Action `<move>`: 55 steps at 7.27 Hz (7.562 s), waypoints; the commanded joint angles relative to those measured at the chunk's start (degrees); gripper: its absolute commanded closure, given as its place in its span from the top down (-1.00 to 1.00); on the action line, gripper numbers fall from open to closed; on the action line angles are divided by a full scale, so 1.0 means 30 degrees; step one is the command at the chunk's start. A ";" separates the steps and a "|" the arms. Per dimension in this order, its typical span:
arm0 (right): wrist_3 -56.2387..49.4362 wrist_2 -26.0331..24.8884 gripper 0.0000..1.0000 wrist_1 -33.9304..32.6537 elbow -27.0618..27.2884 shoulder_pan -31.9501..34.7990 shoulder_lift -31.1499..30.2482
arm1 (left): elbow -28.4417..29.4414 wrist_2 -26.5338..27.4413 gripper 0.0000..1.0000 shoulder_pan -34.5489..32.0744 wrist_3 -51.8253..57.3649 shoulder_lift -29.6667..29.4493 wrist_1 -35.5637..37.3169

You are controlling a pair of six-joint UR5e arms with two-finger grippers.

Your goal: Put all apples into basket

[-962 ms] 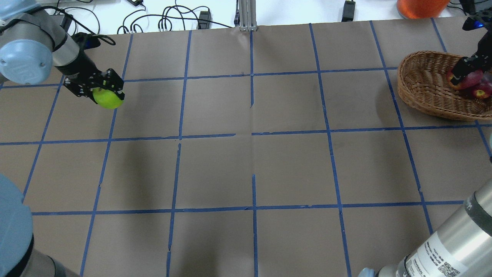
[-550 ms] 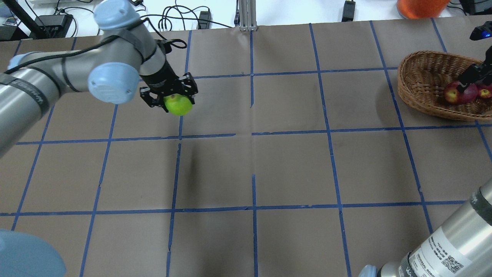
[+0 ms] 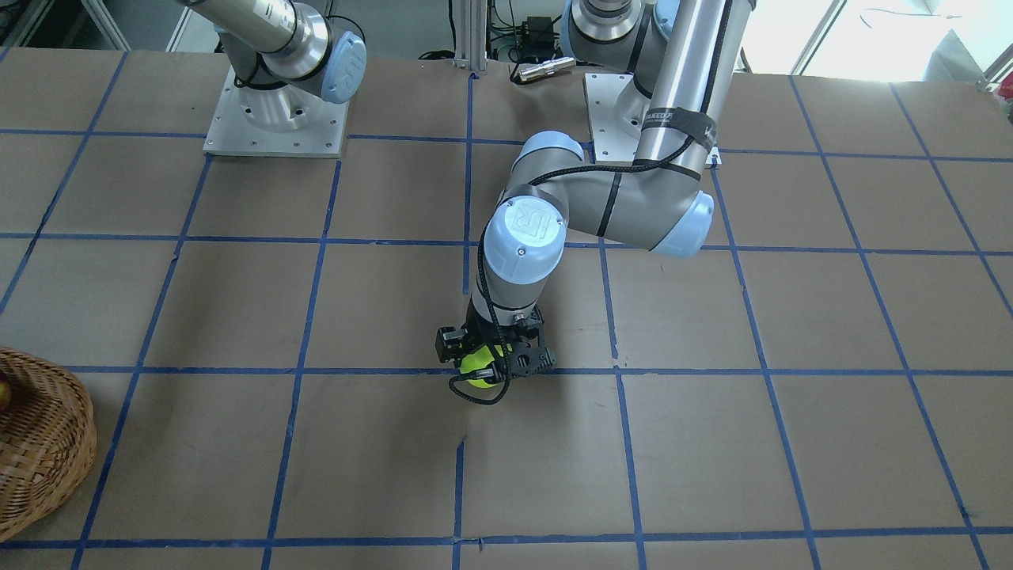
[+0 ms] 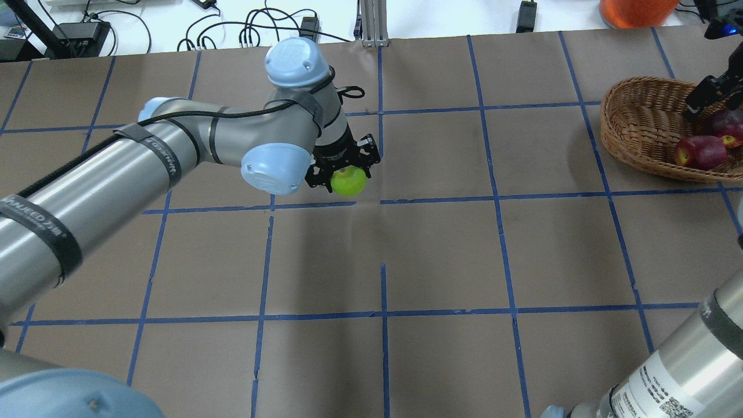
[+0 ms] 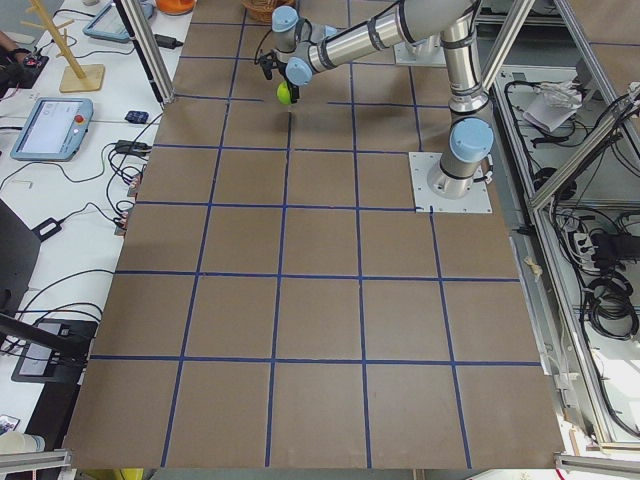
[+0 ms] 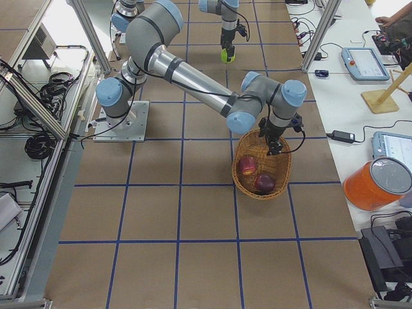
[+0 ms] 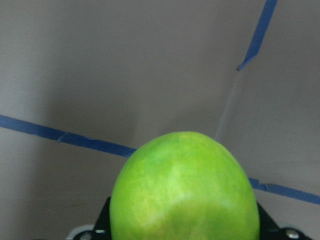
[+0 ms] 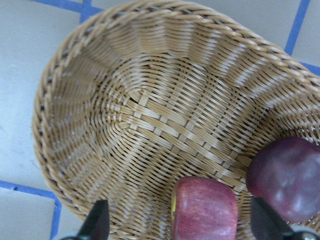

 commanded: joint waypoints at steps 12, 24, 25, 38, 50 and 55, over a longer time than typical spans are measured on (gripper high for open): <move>2.1063 0.2770 1.00 -0.4062 0.2890 1.6227 0.0964 | 0.0089 0.2685 1.00 0.5111 1.2274 1.1256 -1.1799; 1.3347 0.2369 -1.00 0.1877 -0.0171 0.7586 -0.1030 | 0.0470 0.2606 1.00 0.5354 1.2100 1.0995 -1.1917; 1.0386 0.1083 -1.00 0.1654 -0.0706 0.5793 -0.0825 | 0.0499 0.2634 1.00 0.5354 1.2100 1.1024 -1.1945; 0.9108 0.0364 1.00 0.9047 0.0507 0.7068 -0.6482 | 0.0500 0.2547 1.00 0.5442 1.2070 1.1053 -1.1916; 1.2729 0.0190 1.00 0.2765 0.5557 0.9877 -1.0110 | 0.0500 0.2459 1.00 0.5501 1.2070 1.1025 -1.1916; 1.2729 0.0220 1.00 0.2794 0.5529 0.9906 -0.9934 | 0.0500 0.2459 1.00 0.5501 1.2041 1.0995 -1.1858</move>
